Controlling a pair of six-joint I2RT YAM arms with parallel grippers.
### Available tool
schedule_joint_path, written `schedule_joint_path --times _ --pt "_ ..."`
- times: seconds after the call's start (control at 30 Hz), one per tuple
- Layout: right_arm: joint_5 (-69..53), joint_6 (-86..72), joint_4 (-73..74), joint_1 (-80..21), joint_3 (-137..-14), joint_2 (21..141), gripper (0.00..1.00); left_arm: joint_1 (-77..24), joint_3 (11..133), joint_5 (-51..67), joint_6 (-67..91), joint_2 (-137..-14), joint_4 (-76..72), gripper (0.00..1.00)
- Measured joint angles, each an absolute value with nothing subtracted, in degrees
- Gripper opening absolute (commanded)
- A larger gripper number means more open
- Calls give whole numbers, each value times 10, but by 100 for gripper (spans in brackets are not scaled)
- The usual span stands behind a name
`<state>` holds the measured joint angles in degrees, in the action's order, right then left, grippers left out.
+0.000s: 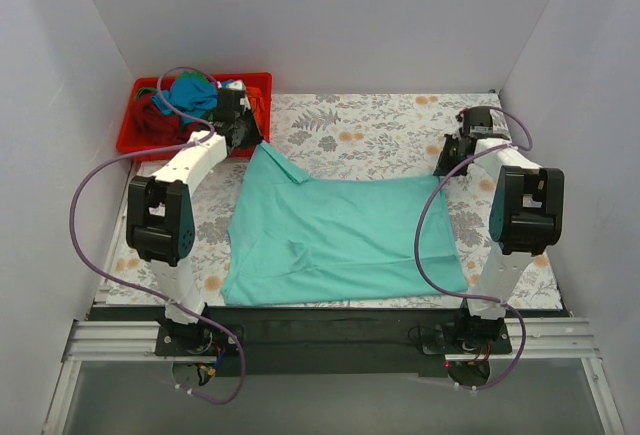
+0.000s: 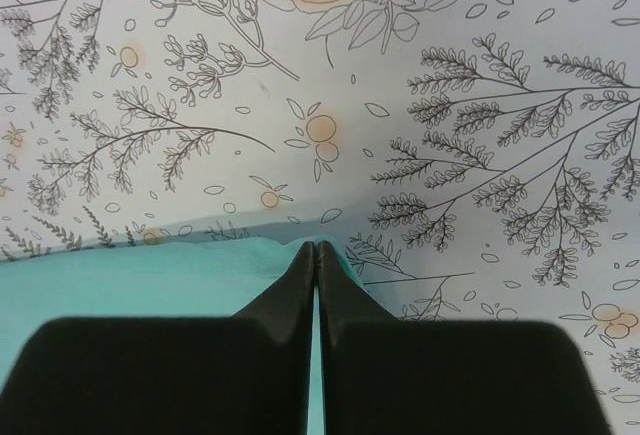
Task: Fold and stack the t-shirts
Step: Fold the tshirt
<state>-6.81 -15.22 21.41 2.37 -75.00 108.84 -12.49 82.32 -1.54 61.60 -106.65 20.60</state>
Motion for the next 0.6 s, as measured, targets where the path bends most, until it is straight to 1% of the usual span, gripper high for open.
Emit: schedule_joint_path --times 0.13,0.37,0.5,0.6 --pt "-77 -156 226 25 -773 1089 1 -124 894 -8 620 -1090 224 0" --pt "-92 -161 240 25 -862 1110 1 -116 995 -3 620 -1160 263 0" --pt "-99 -159 240 25 -875 1112 1 -111 1006 12 620 -1173 287 0" --pt "-101 -156 244 25 -871 1111 1 -109 987 27 625 -1159 291 0"
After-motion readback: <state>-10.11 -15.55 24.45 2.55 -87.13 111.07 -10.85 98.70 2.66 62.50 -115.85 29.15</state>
